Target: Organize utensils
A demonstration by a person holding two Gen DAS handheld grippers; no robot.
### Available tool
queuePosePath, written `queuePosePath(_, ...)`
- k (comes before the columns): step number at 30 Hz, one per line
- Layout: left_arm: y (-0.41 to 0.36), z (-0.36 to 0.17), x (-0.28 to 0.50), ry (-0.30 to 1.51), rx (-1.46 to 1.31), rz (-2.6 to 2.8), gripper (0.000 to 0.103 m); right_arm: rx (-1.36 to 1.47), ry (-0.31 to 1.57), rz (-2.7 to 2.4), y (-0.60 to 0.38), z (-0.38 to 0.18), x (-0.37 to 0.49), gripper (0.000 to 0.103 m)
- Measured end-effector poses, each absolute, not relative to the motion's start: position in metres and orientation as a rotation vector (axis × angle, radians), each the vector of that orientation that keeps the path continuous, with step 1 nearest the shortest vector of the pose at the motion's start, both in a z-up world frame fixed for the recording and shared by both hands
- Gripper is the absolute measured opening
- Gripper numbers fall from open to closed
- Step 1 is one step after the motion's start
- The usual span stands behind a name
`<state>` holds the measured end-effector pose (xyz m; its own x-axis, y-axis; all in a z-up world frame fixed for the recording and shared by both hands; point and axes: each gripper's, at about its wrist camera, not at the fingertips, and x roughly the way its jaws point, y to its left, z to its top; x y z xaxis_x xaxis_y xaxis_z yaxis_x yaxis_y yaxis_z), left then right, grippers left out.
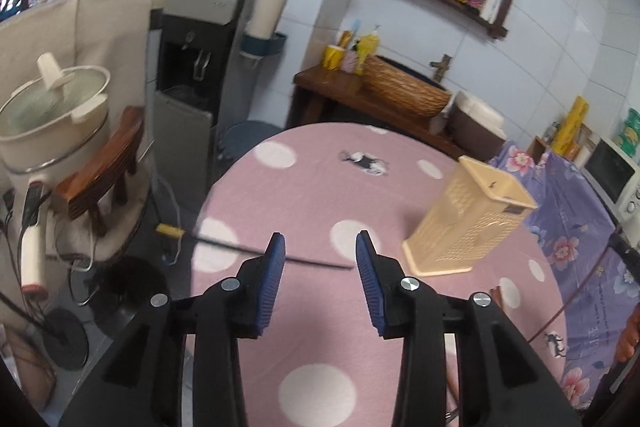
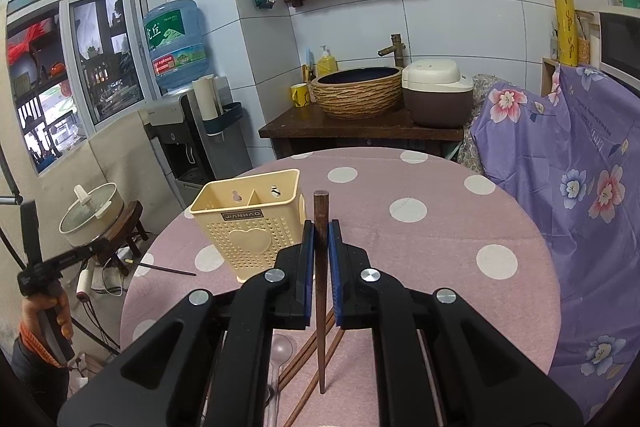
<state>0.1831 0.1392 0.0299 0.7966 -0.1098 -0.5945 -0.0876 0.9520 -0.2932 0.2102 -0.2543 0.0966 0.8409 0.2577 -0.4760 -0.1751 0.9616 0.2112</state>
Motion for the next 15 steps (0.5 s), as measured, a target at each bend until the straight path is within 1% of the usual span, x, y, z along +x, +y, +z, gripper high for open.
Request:
queuePosePath(5, 0.148, 0.009, 0.181, 0.700, -0.329, 0.020, 0.039, 0.167, 0.517, 0.234, -0.252, 0.097, 0.207, 0.008)
queuePosePath(11, 0.083, -0.016, 0.181, 0.805, -0.184, -0.119, 0.039, 0.154, 0.505, 0.228, -0.247, 0.098, 0.200, 0.008)
queuePosePath(15, 0.044, -0.033, 0.183, 0.877, -0.135, -0.220, 0.039, 0.150, 0.498, 0.222, -0.247, 0.098, 0.197, 0.008)
